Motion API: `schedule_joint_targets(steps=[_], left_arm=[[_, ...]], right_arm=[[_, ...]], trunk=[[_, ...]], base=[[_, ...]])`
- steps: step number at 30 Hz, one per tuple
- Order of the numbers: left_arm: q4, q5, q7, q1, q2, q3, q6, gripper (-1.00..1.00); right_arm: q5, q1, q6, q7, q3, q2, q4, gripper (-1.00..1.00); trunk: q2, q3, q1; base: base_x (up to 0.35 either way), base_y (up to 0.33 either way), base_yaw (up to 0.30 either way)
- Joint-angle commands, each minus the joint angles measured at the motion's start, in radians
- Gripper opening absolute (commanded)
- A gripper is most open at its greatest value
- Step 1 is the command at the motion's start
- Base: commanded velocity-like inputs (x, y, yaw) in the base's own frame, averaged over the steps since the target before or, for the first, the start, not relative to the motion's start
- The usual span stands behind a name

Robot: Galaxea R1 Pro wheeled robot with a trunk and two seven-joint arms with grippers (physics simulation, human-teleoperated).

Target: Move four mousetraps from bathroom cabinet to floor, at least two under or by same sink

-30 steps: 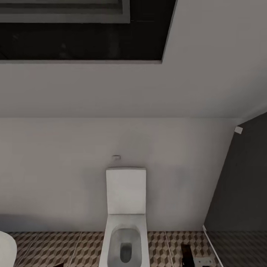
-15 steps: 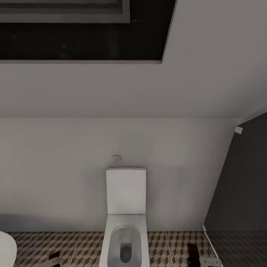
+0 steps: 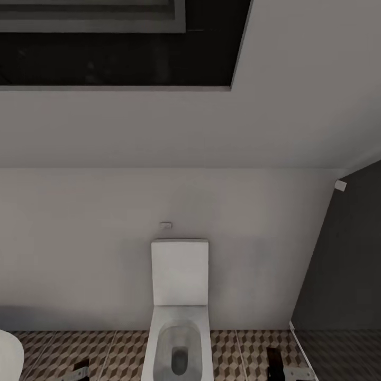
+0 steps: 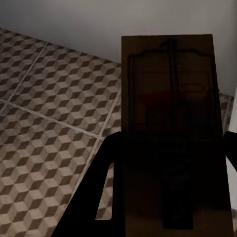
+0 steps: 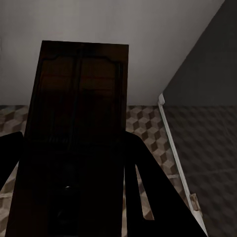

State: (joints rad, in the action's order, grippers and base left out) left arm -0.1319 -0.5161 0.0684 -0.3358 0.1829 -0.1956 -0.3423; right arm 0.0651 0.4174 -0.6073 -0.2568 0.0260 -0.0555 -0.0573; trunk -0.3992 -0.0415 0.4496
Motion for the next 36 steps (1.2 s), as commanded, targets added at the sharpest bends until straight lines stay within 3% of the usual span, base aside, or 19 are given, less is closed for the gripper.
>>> schedule_joint_targets(steps=[1, 15, 19, 26, 36], left_arm=[[0.000, 0.000, 0.011, 0.000, 0.000, -0.010, -0.001, -1.00], [-0.002, -0.001, 0.009, 0.000, -0.001, -0.010, -0.003, -1.00], [-0.002, 0.003, 0.010, -0.001, -0.001, -0.055, 0.001, -1.00], [-0.003, 0.001, 0.009, 0.000, -0.001, -0.061, -0.001, -1.00], [-0.002, 0.001, 0.016, 0.000, -0.017, -0.061, 0.000, -1.00]], right_arm=[[0.003, 0.001, -0.005, -0.004, 0.003, 0.000, -0.004, -1.00], [0.005, 0.001, -0.005, -0.004, 0.004, 0.000, -0.004, -1.00], [0.005, 0.001, -0.005, -0.004, 0.004, 0.000, -0.004, -1.00], [0.005, 0.001, -0.005, -0.004, 0.004, 0.000, -0.004, -1.00], [0.005, 0.001, -0.005, -0.004, 0.004, 0.000, -0.004, -1.00]], trunk=[[-0.001, 0.000, 0.000], [-0.001, 0.000, 0.000], [-0.001, 0.000, 0.000], [-0.001, 0.000, 0.000], [-0.071, 0.032, 0.039]], base=[[0.063, -0.005, 0.000], [0.014, -0.002, 0.000], [0.107, 0.000, 0.000], [0.040, 0.000, 0.000], [0.001, 0.000, 0.000]])
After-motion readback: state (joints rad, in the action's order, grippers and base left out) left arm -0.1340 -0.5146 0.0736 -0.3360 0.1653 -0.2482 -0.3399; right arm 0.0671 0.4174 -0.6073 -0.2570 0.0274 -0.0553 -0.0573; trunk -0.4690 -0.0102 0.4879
